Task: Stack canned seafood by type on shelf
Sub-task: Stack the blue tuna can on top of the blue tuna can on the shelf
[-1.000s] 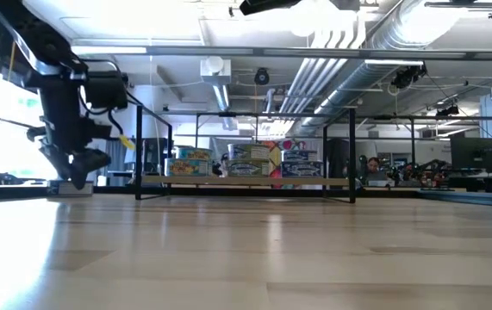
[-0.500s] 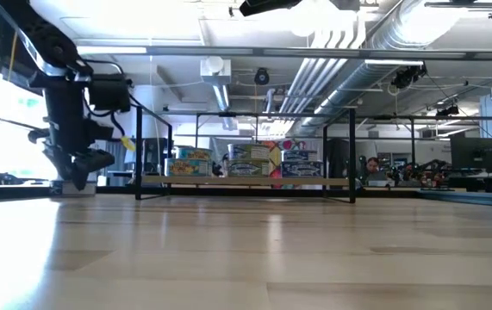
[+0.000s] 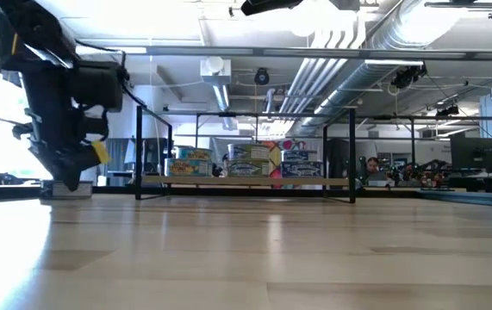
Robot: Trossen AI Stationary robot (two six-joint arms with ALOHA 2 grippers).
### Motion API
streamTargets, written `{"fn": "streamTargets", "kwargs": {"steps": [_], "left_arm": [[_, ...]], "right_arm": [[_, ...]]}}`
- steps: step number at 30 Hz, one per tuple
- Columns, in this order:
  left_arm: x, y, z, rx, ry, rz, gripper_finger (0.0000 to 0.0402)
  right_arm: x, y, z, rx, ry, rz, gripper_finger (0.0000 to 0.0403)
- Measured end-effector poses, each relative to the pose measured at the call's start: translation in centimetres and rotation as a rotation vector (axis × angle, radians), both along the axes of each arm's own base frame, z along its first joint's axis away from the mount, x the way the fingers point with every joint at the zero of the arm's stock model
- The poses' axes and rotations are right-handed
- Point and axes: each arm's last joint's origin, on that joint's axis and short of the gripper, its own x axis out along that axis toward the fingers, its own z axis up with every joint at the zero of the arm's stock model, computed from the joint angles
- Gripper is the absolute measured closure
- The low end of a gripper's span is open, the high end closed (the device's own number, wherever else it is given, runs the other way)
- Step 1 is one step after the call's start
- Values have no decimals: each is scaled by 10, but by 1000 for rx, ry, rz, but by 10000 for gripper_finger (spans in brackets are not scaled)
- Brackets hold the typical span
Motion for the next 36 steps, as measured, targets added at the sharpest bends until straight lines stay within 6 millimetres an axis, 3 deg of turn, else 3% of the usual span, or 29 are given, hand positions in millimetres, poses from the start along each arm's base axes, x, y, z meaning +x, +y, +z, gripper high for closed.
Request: {"fn": "streamTargets", "kwargs": {"steps": [9,19,23,28,31,36], "left_arm": [[6,-46,1,19,-100,-72,243],[46,-102,26,-290,-420,-279,243],[69,-114,27,-287,-632,-481,244],[102,-123,28,-152,-808,-843,244],[114,-132,32,-106,-798,-1120,244],[112,-151,29,31,-537,-1562,244]], "right_arm": [[-1,5,0,0,0,13,247],[-1,5,0,-1,0,14,247],[-1,5,0,-1,0,14,247],[-1,5,0,12,4,2,247],[-3,5,-2,37,30,-21,247],[-10,20,-24,18,53,32,247]]}}
